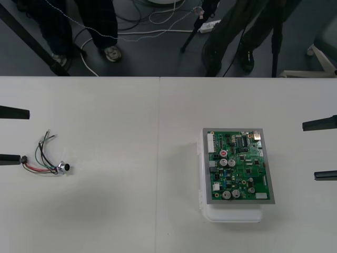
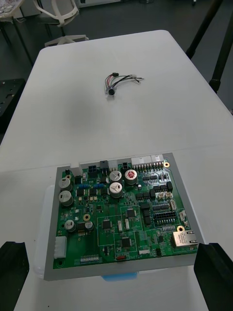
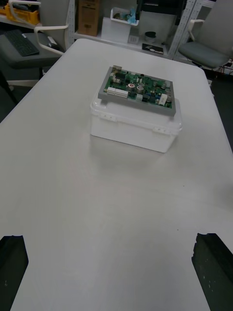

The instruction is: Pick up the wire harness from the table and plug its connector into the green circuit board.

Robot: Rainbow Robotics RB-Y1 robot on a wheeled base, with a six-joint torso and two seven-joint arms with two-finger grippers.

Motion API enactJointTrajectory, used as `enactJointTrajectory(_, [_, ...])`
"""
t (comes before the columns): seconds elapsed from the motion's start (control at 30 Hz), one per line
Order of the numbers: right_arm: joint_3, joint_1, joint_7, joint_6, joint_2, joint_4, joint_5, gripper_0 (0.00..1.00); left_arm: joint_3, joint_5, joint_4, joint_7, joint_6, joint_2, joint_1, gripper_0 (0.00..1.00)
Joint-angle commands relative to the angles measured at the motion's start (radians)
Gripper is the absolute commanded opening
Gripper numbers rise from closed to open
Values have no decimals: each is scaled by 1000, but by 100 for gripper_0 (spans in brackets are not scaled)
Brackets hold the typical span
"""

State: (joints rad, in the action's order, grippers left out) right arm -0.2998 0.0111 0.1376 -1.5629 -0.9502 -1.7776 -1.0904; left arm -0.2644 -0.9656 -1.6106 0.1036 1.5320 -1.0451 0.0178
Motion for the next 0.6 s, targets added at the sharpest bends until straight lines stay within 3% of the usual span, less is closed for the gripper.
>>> enactJointTrajectory(0.03, [-1, 10, -38, -8, -39, -3, 4, 100, 7, 18, -25, -48, 39, -32, -15, 100])
enactJointTrajectory(0.6, [-1, 10, -38, -8, -39, -3, 4, 100, 7, 18, -25, -48, 39, -32, -15, 100])
